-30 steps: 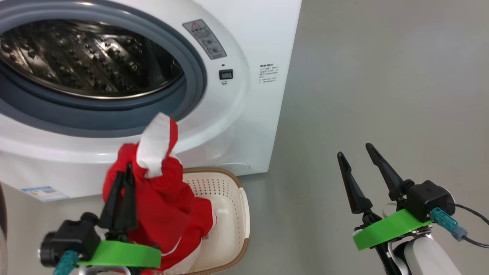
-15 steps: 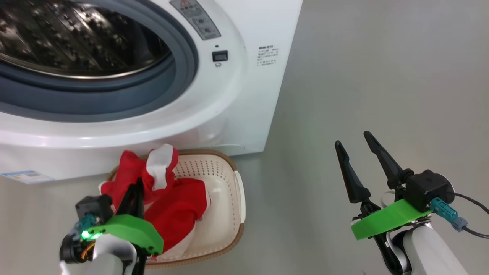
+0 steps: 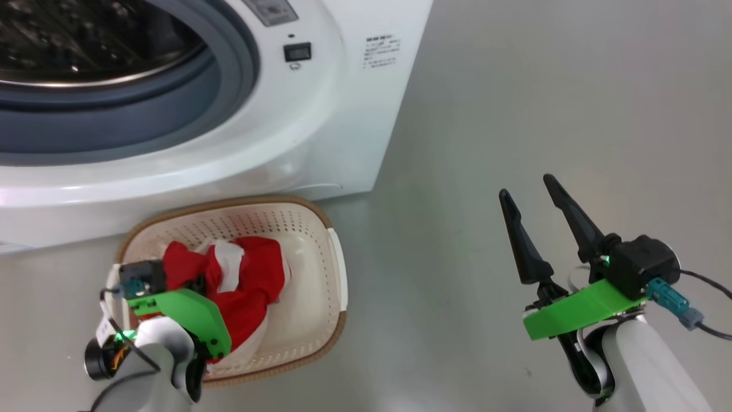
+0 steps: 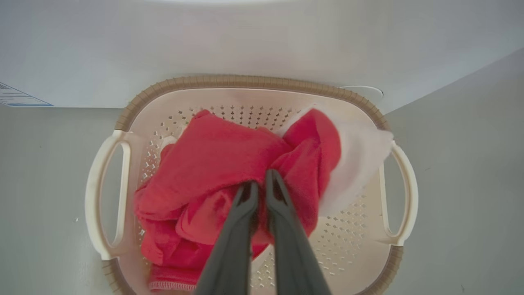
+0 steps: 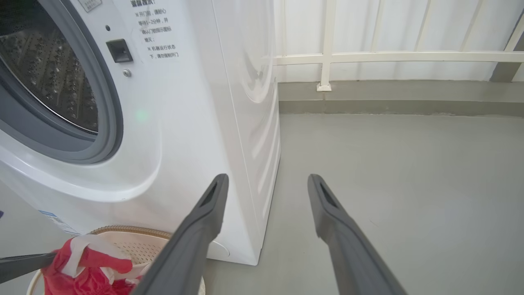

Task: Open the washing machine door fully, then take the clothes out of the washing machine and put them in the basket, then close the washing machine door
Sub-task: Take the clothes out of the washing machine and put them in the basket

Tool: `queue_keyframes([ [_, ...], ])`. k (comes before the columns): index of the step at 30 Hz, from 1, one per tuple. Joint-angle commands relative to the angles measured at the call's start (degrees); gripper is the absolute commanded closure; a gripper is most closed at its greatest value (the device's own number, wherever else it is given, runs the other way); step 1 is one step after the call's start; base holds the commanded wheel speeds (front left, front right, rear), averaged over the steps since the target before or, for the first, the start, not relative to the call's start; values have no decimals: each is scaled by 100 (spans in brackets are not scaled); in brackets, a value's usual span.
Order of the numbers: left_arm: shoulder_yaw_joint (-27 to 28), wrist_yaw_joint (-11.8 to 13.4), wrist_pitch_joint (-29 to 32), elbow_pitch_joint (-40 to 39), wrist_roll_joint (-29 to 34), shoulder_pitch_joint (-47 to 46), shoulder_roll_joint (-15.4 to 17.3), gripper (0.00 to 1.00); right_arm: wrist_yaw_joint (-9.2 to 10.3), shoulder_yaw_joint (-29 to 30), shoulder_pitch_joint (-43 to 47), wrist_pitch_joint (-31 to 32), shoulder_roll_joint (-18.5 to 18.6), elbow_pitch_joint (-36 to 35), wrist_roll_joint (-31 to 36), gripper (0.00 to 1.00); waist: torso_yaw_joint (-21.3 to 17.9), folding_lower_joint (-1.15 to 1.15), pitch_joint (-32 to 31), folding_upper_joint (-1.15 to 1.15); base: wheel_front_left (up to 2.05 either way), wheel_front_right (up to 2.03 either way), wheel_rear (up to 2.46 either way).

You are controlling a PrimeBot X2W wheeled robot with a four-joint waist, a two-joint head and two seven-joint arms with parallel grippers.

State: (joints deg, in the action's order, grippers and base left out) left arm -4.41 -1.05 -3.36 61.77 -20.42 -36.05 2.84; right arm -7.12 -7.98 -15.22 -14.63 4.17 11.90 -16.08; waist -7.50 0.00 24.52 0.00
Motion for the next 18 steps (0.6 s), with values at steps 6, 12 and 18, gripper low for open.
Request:
queue_keyframes([
  [6, 140, -173, 134, 560, -177, -378, 203, 100, -36, -137, -202, -37, -8, -160, -55, 0, -261, 0, 388, 0, 0, 0, 0],
  [12, 72, -230, 159, 928, -185, -533, 234, 100, -36, -133, -291, -37, -29, -161, -73, 0, -347, 0, 494, 0, 0, 0, 0],
  [18, 40, -233, 270, 1086, -226, -569, 258, 100, -36, -185, -316, -37, -60, -177, -78, 0, -398, 0, 562, 0, 0, 0, 0],
])
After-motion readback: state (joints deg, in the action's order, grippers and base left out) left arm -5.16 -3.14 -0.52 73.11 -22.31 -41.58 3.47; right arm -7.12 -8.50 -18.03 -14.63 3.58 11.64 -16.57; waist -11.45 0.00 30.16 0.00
